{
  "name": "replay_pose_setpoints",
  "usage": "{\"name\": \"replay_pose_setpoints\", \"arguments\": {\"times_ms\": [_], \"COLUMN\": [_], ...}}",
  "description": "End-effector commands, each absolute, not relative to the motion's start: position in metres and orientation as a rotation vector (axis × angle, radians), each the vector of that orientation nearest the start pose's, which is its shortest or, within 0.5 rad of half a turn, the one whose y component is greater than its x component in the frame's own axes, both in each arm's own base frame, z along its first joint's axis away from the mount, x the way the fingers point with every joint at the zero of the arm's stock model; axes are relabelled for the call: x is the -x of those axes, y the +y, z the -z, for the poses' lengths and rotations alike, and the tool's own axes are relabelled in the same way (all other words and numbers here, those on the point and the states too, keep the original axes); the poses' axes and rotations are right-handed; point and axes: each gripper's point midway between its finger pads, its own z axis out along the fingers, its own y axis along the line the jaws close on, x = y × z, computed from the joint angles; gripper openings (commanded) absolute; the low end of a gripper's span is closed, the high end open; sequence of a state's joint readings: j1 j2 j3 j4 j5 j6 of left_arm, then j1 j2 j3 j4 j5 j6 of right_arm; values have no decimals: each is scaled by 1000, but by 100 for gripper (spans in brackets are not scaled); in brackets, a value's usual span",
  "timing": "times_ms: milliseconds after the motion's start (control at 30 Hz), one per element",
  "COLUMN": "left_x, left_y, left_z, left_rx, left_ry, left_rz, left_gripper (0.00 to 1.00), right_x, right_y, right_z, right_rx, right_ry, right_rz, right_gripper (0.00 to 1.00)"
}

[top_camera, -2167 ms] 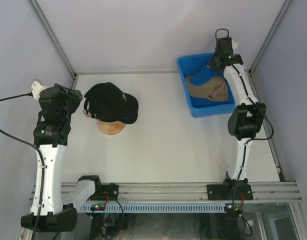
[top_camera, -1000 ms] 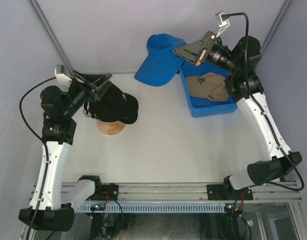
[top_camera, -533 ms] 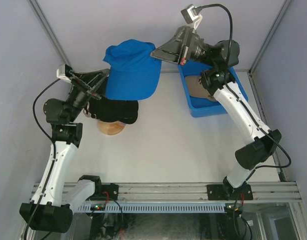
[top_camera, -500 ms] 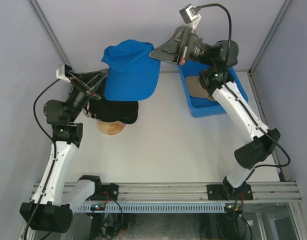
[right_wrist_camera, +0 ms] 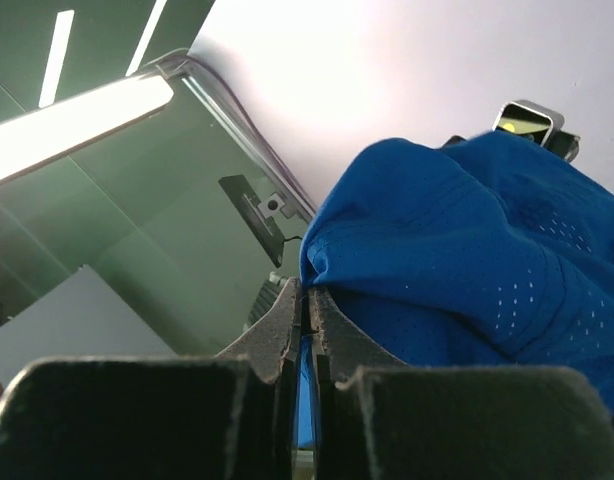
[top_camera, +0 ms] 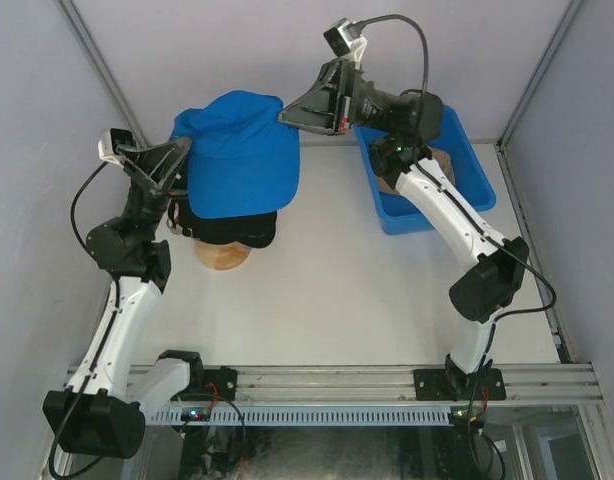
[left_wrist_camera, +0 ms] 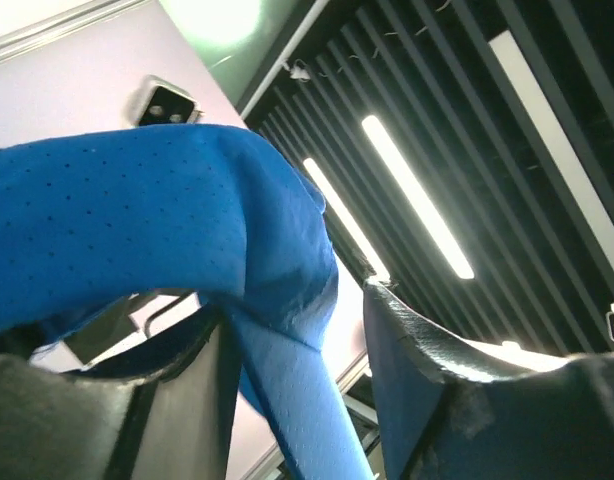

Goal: Stack the hats
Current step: Pick up the hat from the bin.

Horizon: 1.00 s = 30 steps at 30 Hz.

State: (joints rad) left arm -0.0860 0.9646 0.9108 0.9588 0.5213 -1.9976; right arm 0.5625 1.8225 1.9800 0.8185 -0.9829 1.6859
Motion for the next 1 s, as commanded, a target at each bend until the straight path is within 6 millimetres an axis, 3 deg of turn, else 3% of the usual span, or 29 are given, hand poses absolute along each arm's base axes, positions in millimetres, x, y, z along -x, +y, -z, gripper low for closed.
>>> {"name": "replay_pose_setpoints", "arguments": {"times_ms": [0,200,367,467,567,667,767,967], "left_x": [-193,-193,-212,-235,-255,-265,-275,-282], "left_y": [-131,-128,-121,-118,-106,-86,-69,-62], "left_z": [-569,-564,-558,-553,-550,-551,-548,-548], "left_rx": [187,188,307,405,487,550,601,580], "left_ry": [814,792,801,886,959,937,908,900], "left_rz": [2188,2186,2050,1859,1584,1387,1251,1061], "left_gripper": [48,1,0,0,0,0,0,0], "right_x": [-226,-251,-287,-321,-337,-332,-315,-283], "right_y": [350,352,350,340,329,327,338,367], "right_z": [-596,-585,-564,-530,-496,-482,-478,-484], "right_rx": [705,630,490,286,171,139,160,75], "right_ry": [1193,1269,1433,1596,1698,1718,1748,1745], "right_rz": [-2297,-2261,-2095,-1950,-1845,-1850,-1932,-2164], "right_gripper": [0,0,1,16,27,33,37,45]}}
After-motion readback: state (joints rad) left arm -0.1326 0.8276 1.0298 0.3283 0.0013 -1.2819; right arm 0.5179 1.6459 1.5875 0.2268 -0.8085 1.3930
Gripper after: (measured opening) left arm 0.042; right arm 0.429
